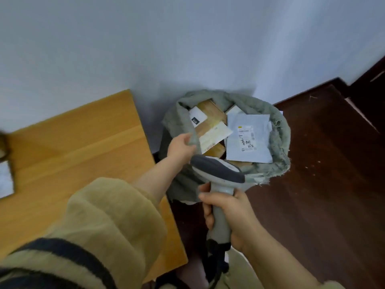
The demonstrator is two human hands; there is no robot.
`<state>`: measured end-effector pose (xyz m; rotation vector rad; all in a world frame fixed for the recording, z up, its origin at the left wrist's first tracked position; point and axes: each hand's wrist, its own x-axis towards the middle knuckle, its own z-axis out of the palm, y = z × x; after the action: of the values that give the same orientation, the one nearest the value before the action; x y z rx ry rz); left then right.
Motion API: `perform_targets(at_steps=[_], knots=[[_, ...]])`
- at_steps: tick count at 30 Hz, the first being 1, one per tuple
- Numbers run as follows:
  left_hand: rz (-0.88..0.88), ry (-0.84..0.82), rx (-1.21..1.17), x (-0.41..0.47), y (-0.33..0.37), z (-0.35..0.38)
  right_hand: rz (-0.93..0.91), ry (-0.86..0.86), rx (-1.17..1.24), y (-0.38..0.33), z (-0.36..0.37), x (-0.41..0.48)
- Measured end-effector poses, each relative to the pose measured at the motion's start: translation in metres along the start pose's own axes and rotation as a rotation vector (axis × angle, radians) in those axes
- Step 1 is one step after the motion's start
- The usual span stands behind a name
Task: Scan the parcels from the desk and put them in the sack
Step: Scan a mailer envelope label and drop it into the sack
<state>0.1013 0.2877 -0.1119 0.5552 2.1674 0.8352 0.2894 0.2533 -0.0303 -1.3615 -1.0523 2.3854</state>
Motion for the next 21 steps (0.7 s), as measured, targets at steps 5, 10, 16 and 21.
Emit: perform_targets(at_steps=[5,10,16,21], knots=[[0.004,0.117,0.175,-0.047,-0.06,-0.093,0.084,-0.154,-0.079,0.012,0.072,0.003],[-0.112,0.32,0.358,-0.11,-0.143,-0.182,0.131,-0.356,-0.298,0.041,0.159,-0.009],[-0.266,0.513,0.442,-0.187,-0.254,-0.28,0.13,-0.581,-0.551,0.084,0.265,-0.034],[-0.428,0.683,0.464,-0.226,-0.336,-0.345,0.137,-0.667,-0.678,0.12,0.34,-0.047]])
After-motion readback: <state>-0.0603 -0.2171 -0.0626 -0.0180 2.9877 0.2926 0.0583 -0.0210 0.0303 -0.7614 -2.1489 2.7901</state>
